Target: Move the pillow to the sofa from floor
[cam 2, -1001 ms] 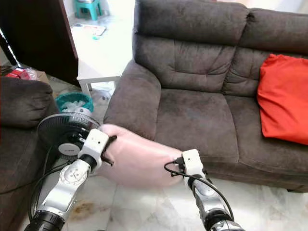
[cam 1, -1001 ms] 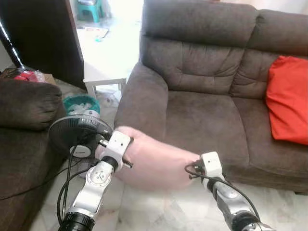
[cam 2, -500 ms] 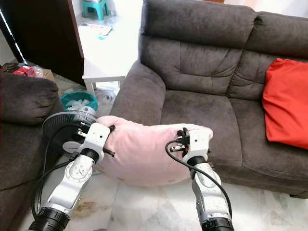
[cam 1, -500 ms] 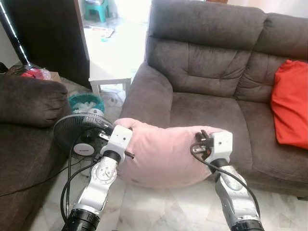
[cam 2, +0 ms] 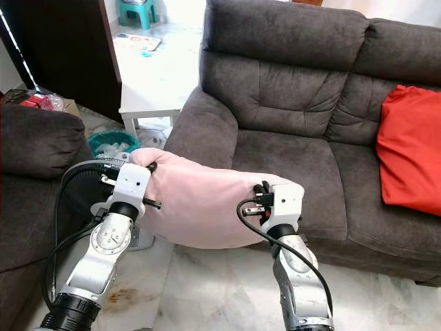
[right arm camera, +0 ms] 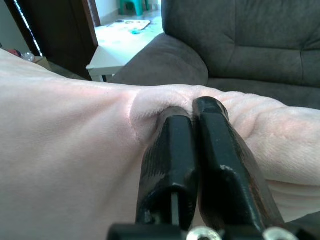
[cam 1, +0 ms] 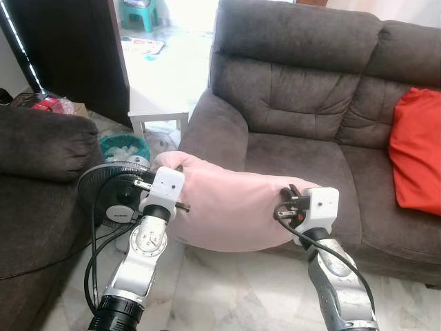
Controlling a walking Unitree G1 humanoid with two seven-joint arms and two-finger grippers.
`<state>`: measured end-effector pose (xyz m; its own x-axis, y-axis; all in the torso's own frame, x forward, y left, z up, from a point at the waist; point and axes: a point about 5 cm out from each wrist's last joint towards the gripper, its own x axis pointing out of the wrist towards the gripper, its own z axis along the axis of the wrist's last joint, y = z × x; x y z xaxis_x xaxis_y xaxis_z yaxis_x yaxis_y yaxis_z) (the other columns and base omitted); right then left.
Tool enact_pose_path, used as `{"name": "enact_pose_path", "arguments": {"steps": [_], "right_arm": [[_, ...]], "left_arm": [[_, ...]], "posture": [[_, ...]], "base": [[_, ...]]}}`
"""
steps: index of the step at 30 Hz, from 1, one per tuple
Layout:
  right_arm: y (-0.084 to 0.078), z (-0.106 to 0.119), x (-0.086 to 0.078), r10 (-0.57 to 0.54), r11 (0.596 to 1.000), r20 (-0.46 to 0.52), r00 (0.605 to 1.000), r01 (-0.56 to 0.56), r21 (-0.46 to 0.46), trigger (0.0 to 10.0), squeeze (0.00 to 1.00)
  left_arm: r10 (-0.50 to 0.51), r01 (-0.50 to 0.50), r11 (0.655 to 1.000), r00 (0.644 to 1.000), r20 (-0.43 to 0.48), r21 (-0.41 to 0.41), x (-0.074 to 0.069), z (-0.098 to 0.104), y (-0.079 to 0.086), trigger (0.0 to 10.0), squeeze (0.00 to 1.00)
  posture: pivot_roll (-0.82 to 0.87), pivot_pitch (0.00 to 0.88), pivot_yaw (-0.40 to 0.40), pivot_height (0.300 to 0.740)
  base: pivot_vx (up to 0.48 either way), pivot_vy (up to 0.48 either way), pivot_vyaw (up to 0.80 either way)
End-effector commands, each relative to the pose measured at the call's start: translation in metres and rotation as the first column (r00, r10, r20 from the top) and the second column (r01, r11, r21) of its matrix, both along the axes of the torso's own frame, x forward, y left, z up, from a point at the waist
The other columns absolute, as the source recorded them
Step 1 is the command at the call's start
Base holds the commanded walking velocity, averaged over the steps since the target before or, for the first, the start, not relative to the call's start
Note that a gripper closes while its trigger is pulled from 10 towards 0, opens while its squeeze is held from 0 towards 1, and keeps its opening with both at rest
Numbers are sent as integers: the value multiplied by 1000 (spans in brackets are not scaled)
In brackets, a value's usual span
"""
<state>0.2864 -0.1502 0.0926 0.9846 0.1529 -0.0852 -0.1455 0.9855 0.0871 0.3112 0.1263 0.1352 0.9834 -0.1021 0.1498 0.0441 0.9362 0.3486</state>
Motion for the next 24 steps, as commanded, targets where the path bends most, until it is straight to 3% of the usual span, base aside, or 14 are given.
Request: {"name": "enact_pose_path", "arguments": {"steps": [1,16,21,24], "right_arm": [[-7,21,4,-43,999,85,995,41,17,10000,0],[-14,18,8,-69,998,72,995,68,15,10000,0],[-15,18,10,-68,998,73,995,68,6,10000,0],[-16,17,10,-73,997,75,995,72,5,10000,0]], "left_arm": [[14,-13,1000,998,54,-17,1,12,0,10000,0],[24,-23,999,999,44,-36,1,11,3,10000,0],[27,-26,999,999,43,-38,1,11,4,10000,0],[31,-29,999,999,43,-37,1,10,5,10000,0]], "posture": [[182,0,-117,740],[180,0,-116,740],[178,1,-117,740],[179,2,-117,740]], "base": [[0,0,0],[0,0,0],[0,0,-748],[0,0,0]]}}
